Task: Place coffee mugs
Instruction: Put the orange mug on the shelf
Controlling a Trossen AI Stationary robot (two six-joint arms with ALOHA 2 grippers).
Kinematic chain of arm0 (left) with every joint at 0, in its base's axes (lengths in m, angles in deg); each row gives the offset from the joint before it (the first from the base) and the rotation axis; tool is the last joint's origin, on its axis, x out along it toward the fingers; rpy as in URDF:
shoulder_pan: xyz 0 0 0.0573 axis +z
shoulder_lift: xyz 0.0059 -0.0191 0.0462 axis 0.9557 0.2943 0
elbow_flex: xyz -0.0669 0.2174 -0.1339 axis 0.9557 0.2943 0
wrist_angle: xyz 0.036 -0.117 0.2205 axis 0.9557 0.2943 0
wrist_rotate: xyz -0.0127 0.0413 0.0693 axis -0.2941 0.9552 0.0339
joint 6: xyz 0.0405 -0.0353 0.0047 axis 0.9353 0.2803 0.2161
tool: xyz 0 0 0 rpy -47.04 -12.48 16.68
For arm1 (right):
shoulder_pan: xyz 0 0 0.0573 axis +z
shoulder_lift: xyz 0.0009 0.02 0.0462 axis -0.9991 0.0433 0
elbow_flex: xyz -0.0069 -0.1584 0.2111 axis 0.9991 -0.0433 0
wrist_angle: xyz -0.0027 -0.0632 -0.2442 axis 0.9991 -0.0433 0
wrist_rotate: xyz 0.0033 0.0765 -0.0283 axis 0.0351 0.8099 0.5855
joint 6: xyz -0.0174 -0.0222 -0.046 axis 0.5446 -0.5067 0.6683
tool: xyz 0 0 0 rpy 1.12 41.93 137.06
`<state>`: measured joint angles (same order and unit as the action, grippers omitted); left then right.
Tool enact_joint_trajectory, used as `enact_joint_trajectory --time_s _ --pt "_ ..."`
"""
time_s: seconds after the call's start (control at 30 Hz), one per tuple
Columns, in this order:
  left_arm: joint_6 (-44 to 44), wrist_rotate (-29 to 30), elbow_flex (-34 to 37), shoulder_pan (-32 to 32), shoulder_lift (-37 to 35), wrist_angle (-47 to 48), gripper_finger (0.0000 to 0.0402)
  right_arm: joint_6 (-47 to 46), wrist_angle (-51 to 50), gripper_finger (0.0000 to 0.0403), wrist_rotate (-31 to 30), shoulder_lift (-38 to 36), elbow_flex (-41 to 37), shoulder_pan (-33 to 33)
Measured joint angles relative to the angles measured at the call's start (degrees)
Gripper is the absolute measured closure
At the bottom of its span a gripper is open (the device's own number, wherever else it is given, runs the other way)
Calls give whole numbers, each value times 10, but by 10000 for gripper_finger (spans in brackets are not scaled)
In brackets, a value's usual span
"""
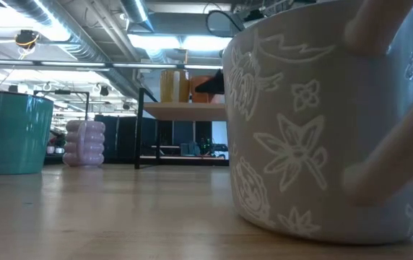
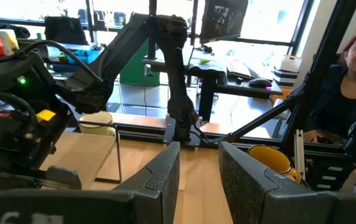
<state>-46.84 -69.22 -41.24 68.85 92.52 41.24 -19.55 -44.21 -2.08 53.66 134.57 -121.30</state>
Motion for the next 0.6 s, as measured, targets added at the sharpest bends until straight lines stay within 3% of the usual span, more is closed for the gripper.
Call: enact_joint_trajectory --time_s 0.33,0.6 --pt "0 0 0 0 0 0 296 -24 -37 266 -33 -13 -1 1" --pt "0 0 0 0 0 0 296 -28 -85 256 -64 -39 -1 0"
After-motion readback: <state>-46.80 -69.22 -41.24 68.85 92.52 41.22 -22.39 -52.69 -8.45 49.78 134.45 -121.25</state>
